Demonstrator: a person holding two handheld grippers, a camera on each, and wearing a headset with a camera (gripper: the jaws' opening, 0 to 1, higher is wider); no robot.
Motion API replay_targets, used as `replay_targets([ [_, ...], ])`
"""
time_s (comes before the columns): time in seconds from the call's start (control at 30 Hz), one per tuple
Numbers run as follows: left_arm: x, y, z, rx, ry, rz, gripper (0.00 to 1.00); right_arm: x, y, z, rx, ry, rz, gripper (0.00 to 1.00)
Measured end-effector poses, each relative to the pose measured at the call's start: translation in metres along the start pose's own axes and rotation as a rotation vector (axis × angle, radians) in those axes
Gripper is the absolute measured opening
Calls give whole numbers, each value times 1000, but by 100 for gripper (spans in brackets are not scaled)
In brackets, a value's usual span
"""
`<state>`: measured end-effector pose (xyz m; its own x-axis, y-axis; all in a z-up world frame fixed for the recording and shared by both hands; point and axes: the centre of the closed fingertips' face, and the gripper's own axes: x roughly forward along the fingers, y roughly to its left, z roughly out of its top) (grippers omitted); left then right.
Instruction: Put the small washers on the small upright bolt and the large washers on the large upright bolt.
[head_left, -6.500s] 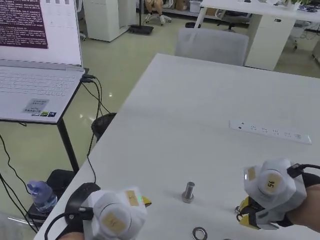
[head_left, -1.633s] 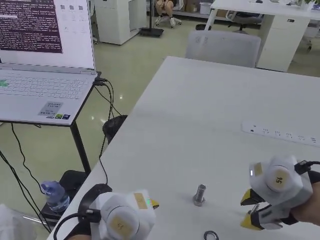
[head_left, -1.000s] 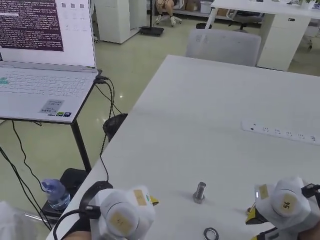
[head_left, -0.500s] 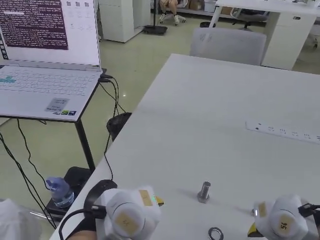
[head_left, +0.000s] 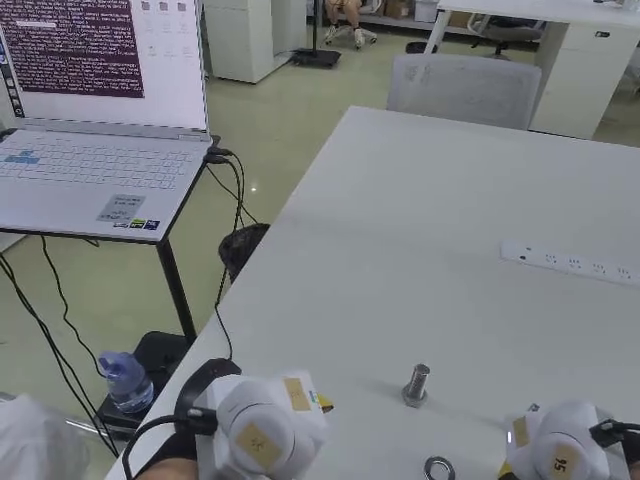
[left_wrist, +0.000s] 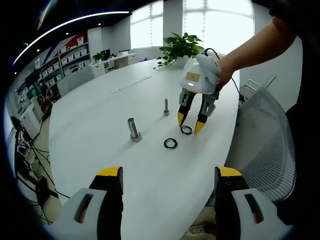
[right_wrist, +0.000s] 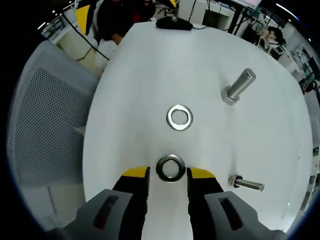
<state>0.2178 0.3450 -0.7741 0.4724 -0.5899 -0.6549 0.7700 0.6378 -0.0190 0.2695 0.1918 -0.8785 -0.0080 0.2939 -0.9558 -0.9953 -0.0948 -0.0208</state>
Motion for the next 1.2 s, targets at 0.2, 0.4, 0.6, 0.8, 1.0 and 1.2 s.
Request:
replay_targets([
  [0.2,0,0,0,-1,-1,0,74,0,1,0,3,4,13,31],
  [0.4,1,-2,-1,-3,3,-3,72,-1,0,0,-8,13,17,30],
  [0.6,1,-3,-2,-6,3,-5,72,0,-2,0,-1,25,13,28],
  [0.8,1,-3,-2,-7,1,-5,71,1,-3,1,-11,67,11,25],
  [1.0,2,-5,0,-3,-1,-7,69,1,-4,-1,-12,62,8,23],
  [1.2,2,-6,2,-2,-3,-7,69,0,-4,0,16,34,-2,22],
])
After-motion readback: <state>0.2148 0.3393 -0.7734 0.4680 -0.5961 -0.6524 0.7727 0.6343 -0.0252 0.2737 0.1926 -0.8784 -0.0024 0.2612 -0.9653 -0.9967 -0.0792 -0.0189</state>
